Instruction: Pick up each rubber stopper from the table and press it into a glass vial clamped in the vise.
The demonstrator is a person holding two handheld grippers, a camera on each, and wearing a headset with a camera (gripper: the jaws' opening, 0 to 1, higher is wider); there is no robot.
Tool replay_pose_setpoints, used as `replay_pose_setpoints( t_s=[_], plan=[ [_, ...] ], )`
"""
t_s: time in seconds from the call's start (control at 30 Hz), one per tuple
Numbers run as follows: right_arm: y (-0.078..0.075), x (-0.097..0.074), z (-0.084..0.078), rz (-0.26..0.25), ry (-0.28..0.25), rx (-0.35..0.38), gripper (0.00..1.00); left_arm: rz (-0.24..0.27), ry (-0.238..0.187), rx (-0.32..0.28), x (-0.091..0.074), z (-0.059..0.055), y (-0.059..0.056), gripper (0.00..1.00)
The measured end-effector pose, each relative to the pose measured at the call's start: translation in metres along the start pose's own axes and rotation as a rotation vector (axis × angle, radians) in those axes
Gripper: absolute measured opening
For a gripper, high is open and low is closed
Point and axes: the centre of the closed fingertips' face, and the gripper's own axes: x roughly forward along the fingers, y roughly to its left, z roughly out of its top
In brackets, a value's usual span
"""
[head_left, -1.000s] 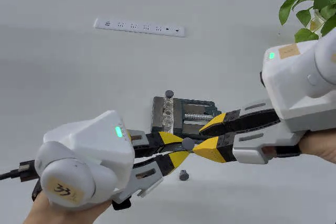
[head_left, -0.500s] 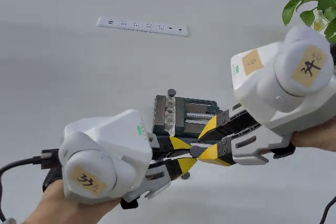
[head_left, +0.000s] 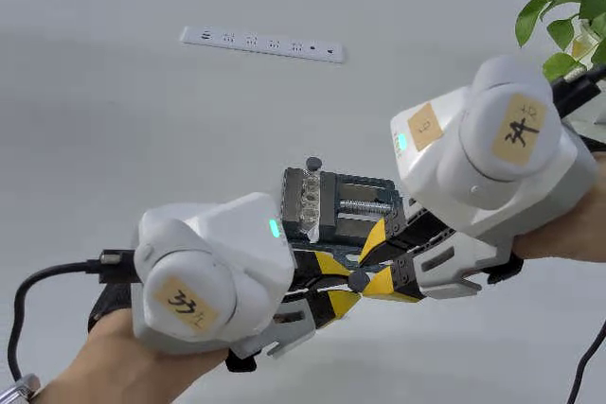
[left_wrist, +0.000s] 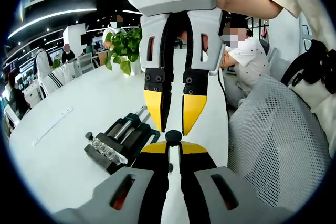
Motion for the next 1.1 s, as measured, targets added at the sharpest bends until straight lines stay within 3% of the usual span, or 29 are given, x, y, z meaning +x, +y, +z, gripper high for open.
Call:
replay_pose_setpoints(
  t_s=[0.53,0.87,1.1],
  plan=[
    [-0.0014,0.0024,-0.0077,0.012,0.044,-0.011,0.09,-0.015,0.034,0.019,0.0044,0.0038,-0.0015,0.03],
    [-0.0006,0.0037,-0.0091,0.022,0.05,0.03,0.09,0.018,0.058,0.096,0.0049,0.0023,-0.0016,0.03],
    [0.0025,0.004,-0.0101,0.034,0.057,0.034,0.09,0.011,0.074,0.12,0.0065,-0.0003,-0.0035,0.03]
  ],
)
